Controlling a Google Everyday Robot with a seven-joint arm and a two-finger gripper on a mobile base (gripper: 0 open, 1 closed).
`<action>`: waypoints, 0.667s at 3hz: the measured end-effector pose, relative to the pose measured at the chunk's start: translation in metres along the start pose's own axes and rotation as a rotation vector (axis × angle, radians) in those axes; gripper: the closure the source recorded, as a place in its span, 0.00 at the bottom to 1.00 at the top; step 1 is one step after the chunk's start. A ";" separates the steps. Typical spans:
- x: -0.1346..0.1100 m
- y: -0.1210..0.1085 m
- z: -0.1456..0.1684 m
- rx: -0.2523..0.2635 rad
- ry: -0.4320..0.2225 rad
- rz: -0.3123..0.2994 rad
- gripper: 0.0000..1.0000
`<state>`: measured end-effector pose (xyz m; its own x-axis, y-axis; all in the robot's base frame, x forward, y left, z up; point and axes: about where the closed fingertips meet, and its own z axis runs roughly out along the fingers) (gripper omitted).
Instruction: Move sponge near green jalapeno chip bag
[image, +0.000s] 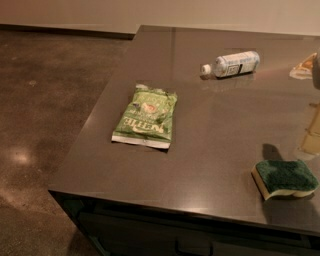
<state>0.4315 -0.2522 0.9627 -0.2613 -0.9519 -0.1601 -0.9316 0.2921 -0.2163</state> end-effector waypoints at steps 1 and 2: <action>0.022 0.016 0.012 -0.048 -0.003 0.002 0.00; 0.032 0.041 0.028 -0.105 -0.032 -0.018 0.00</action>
Offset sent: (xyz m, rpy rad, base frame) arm -0.0698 -0.0156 -0.0737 0.1038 0.1761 0.0898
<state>0.3921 -0.2677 0.9219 -0.2373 -0.9531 -0.1878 -0.9579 0.2618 -0.1180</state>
